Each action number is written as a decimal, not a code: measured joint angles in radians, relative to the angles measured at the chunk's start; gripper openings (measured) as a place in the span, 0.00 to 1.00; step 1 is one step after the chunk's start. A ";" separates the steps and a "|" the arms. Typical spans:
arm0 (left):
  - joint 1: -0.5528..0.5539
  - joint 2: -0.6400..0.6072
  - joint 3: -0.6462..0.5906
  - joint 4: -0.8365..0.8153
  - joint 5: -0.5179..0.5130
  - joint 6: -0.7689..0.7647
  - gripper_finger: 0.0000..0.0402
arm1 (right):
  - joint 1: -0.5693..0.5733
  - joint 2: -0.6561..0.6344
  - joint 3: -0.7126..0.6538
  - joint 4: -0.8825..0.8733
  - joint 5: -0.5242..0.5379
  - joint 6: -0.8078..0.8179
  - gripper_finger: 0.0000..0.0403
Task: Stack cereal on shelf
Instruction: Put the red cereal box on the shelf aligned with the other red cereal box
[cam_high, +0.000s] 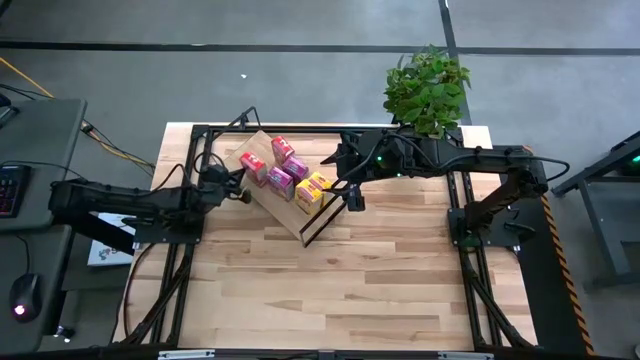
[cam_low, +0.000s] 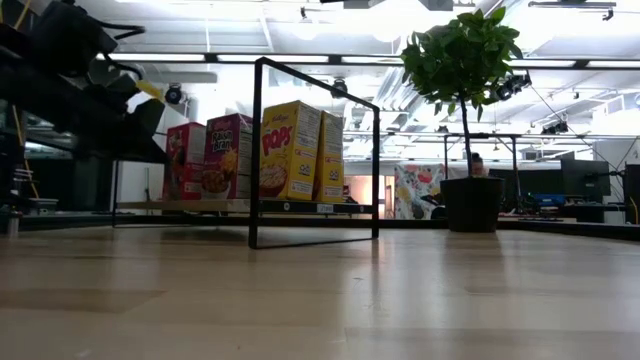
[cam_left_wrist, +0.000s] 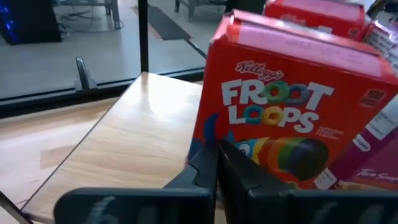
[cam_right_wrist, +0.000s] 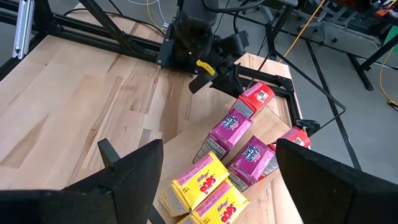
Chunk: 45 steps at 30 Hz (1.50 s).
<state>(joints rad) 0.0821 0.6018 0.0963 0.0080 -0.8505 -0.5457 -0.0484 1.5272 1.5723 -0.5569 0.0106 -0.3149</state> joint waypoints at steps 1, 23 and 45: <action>0.007 0.000 0.000 -0.001 0.012 0.000 0.00 | 0.000 0.000 0.000 0.000 0.000 0.000 0.76; 0.077 0.174 0.000 0.233 0.140 0.051 0.00 | 0.000 0.000 0.000 0.002 0.000 -0.004 0.76; 0.089 0.335 0.000 0.430 0.239 0.044 0.00 | 0.000 0.000 0.000 0.007 0.000 -0.008 0.76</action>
<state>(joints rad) 0.1707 0.9363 0.0963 0.4384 -0.6114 -0.5019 -0.0486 1.5272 1.5723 -0.5495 0.0106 -0.3225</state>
